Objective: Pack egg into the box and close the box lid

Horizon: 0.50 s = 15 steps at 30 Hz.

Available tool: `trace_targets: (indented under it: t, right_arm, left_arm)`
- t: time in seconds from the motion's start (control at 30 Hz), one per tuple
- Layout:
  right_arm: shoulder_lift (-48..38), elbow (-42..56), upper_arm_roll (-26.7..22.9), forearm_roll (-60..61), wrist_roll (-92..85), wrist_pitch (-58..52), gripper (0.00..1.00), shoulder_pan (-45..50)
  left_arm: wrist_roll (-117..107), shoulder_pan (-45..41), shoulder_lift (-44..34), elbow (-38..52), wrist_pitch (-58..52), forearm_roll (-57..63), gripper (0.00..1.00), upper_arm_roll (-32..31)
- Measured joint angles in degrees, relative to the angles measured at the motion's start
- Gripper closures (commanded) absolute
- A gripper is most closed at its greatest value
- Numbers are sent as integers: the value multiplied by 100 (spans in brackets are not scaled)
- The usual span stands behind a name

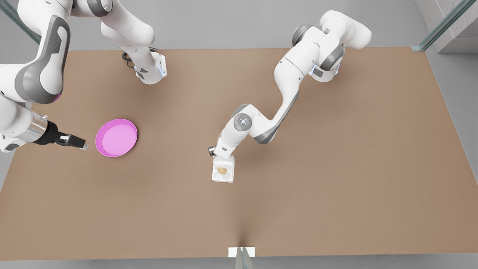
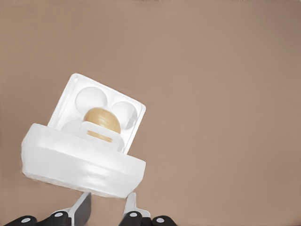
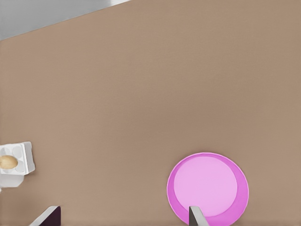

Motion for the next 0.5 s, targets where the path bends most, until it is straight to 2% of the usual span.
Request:
trace_targets:
  t: [0.33,0.43,0.5]
  right_arm:
    - [0,0,-25,9,-5,-8,0,-30]
    - [-1,7,-27,6,-7,-9,0,-27]
    - [-13,3,-30,-158,-69,-40,0,-19]
  left_arm:
    - [402,96,-29,-8,-32,131,48,13]
    - [477,216,-404,-2,-270,138,46,123]
    - [529,787,-904,3,-716,146,44,175]
